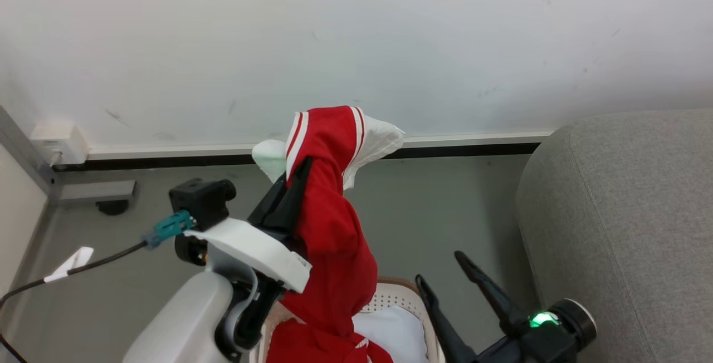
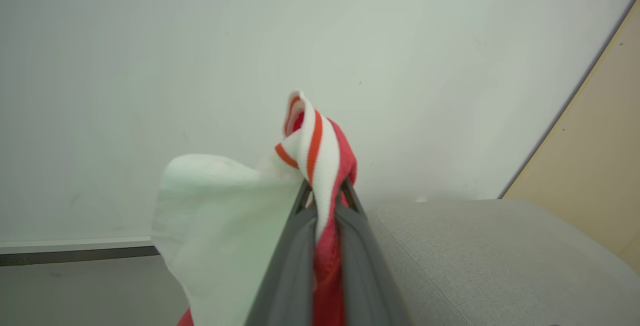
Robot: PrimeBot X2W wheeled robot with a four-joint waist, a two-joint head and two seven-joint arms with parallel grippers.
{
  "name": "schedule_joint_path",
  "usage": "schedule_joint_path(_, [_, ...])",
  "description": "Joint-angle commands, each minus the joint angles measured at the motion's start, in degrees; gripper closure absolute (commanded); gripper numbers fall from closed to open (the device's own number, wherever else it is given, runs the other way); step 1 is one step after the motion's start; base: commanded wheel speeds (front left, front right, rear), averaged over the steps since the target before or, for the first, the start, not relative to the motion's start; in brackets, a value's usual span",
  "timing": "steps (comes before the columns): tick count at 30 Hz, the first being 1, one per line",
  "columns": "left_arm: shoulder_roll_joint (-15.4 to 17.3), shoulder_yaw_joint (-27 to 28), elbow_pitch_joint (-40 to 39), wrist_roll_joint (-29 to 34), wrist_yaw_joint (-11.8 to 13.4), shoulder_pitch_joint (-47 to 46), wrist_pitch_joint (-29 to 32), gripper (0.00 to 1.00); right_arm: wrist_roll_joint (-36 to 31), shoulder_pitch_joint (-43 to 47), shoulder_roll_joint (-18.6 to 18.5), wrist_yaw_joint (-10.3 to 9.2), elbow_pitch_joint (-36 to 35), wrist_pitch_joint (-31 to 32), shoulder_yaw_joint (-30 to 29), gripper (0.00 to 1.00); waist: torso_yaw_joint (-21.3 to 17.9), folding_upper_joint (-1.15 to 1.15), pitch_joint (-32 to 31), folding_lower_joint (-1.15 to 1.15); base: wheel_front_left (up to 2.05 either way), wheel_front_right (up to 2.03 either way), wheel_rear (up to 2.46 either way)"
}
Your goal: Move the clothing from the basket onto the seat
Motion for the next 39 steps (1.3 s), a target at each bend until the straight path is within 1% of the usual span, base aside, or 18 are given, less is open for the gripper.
schedule_joint_path(1, [0.0,-0.3,-0.8,-0.1,0.2,0.4,0.4,1.00,-0.5,-1.9,-0.2,-0.13,1.4,0.0,2.2,0.00,0.2,0.00,0.0,0.00,0.00,0.00,0.00])
schedule_joint_path(6, [-0.8,-1.8,-2.2,0.4,0.1,0.3,1.3,1.00,0.4,-6.0,-0.2,-0.13,4.9,0.0,7.0,0.00,1.1,0.00,-0.1,0.00,0.00,0.00,0.00])
schedule_joint_path(12, [-1.9,-3.8,-3.7,0.7,0.0,0.3,2.5,1.00,1.7,-10.5,-0.2,-0.13,9.1,0.0,10.4,0.00,2.8,0.00,-0.1,0.00,0.00,0.00,0.00])
schedule_joint_path(17, [-2.9,-5.3,-5.3,0.8,0.0,0.1,3.6,1.00,1.2,-14.2,-0.2,-0.13,12.9,0.0,12.0,0.00,4.1,0.00,-0.2,0.00,0.00,0.00,0.00])
schedule_joint_path(23, [-4.3,-7.5,-7.3,0.3,-0.4,0.2,5.2,1.00,0.7,-18.2,-0.2,-0.13,17.6,0.0,11.9,0.00,5.6,0.00,-0.5,0.00,0.00,0.00,0.00])
schedule_joint_path(28, [-5.0,-8.9,-8.9,-0.3,-0.3,1.1,6.5,1.00,3.3,-20.6,-0.2,-0.13,20.1,0.0,12.5,0.00,6.5,0.00,-0.9,0.00,0.00,0.00,0.00])
schedule_joint_path(29, [-4.9,-9.0,-9.0,-0.4,-0.3,1.2,6.7,1.00,4.2,-21.0,-0.2,-0.13,20.4,0.0,12.6,0.51,6.6,0.00,-0.9,0.00,0.00,0.00,0.00])
schedule_joint_path(30, [-4.8,-9.1,-9.1,-0.4,-0.2,1.3,6.8,1.00,5.2,-21.4,-0.2,-0.13,20.6,0.0,12.4,0.79,6.8,0.00,-0.9,0.00,0.00,0.00,0.00])
schedule_joint_path(31, [-4.7,-9.0,-9.2,-0.5,-0.1,1.4,6.8,1.00,5.9,-21.5,-0.2,-0.13,21.0,0.0,12.4,1.00,6.9,0.00,-0.9,0.00,0.00,0.00,0.00])
schedule_joint_path(39, [-3.5,-8.2,-8.6,-0.3,0.7,1.8,6.0,1.00,8.1,-22.1,-0.2,-0.13,20.9,0.0,11.3,1.00,6.9,0.00,-0.8,0.00,0.00,0.00,0.00])
